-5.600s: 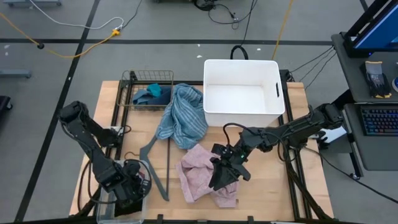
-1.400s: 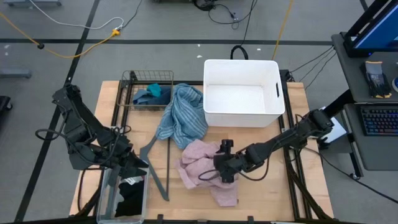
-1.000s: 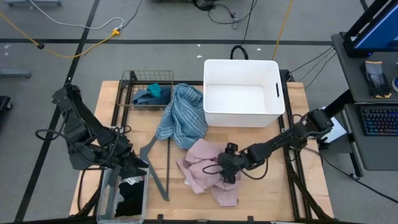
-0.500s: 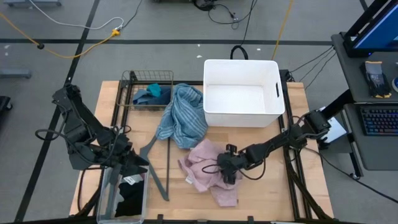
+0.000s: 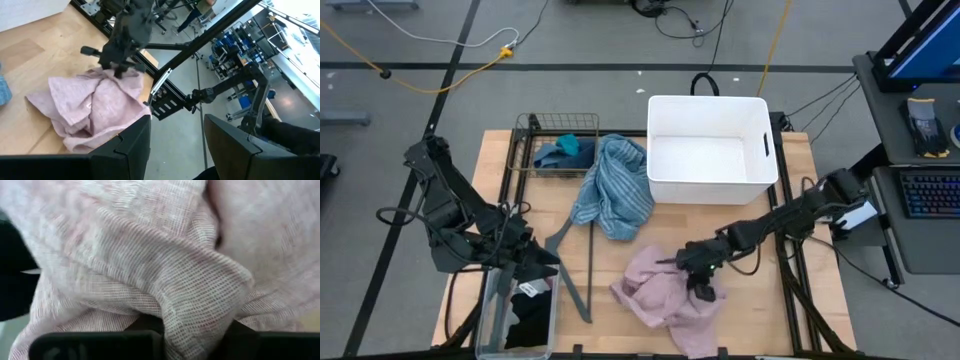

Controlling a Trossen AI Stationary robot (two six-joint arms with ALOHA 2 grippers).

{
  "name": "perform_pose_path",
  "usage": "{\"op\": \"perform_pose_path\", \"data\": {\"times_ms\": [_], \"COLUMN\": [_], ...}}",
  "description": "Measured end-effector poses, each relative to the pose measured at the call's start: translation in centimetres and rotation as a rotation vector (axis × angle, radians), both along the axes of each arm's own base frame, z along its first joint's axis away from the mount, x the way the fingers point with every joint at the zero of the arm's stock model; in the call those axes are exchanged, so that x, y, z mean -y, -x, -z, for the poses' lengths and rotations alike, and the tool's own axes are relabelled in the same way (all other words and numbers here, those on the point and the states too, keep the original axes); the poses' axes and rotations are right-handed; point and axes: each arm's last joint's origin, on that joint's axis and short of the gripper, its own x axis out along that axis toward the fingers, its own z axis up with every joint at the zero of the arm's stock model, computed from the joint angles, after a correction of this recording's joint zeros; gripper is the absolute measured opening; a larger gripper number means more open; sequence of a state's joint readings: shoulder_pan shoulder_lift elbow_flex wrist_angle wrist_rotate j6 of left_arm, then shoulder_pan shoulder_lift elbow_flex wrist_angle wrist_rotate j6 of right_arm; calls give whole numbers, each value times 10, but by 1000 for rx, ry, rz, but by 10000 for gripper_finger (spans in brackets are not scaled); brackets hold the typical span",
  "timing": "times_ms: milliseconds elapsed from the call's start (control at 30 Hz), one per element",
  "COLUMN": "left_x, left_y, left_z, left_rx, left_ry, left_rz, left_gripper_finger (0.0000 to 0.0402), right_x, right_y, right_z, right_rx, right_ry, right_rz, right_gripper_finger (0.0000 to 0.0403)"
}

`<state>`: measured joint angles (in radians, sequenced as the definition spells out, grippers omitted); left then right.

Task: Pick & Place Cloths
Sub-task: Put the light pink shirt into the white laundry bin

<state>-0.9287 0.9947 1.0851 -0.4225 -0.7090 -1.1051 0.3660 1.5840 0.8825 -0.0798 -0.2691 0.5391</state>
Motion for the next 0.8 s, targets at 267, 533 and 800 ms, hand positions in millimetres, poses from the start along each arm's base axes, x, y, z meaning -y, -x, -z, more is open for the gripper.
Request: {"op": "perform_pose_path", "data": {"times_ms": [267,533,800], "left_x": [0,0,0], "left_y": [0,0,0], "left_z": [0,0,0], "left_rx": [0,1,3], "left_ry": [-1,-8,-16], "left_rz": [0,2,4], "left_gripper_finger": [186,186,186], "right_x": [14,22,39], "right_y": [0,5,16], "right_z": [-61,-126,-174], "right_rx": [242,612,962], "right_ry": [-256,-530,-765], "right_rz": [18,18,21], "right_gripper_finger": [35,35,35]}}
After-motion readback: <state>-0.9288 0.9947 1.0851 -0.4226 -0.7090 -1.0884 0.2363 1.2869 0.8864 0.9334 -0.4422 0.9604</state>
